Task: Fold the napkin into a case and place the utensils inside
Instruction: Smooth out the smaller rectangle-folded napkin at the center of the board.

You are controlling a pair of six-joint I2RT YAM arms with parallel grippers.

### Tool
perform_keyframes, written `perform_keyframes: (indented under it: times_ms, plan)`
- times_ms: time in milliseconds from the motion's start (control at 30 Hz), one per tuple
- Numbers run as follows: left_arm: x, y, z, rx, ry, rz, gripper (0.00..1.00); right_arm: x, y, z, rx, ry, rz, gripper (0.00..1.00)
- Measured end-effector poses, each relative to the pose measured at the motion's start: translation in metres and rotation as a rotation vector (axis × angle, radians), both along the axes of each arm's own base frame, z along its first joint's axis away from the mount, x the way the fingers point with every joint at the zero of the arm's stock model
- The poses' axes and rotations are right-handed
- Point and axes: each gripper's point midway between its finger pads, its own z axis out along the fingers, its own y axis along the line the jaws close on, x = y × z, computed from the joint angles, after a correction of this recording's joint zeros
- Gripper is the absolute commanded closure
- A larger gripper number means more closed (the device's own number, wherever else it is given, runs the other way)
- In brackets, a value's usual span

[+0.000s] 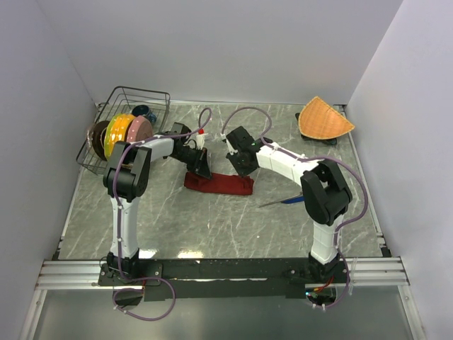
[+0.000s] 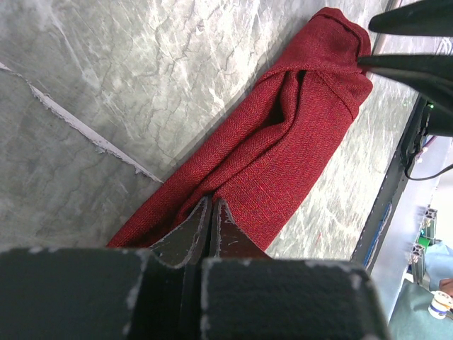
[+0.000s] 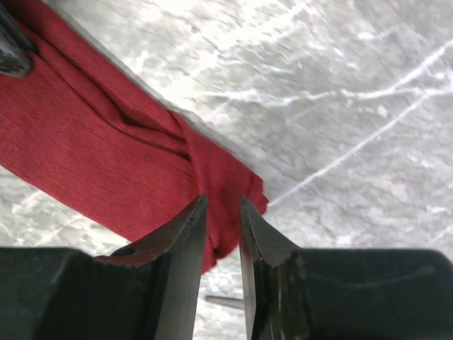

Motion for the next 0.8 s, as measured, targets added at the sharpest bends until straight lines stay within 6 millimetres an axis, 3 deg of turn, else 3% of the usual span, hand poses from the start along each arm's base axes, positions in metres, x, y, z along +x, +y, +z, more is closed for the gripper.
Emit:
perform_keyframes:
  times_ms: [433,700,800]
  plan:
    - [0.0,0.0,0.0,0.0,0.0,0.0,0.99,-0.02,-0.005,-0.015,0.017,0.097,0.005,0.9]
    - [0.0,0.0,-0.001,-0.003,0.0,-0.001,0.99,-0.026,-0.002,-0.035,0.028,0.165,-0.008,0.92]
    - [0.0,0.0,-0.001,-0.003,0.0,-0.001,0.99,-0.026,-0.002,-0.035,0.055,0.181,-0.014,0.81]
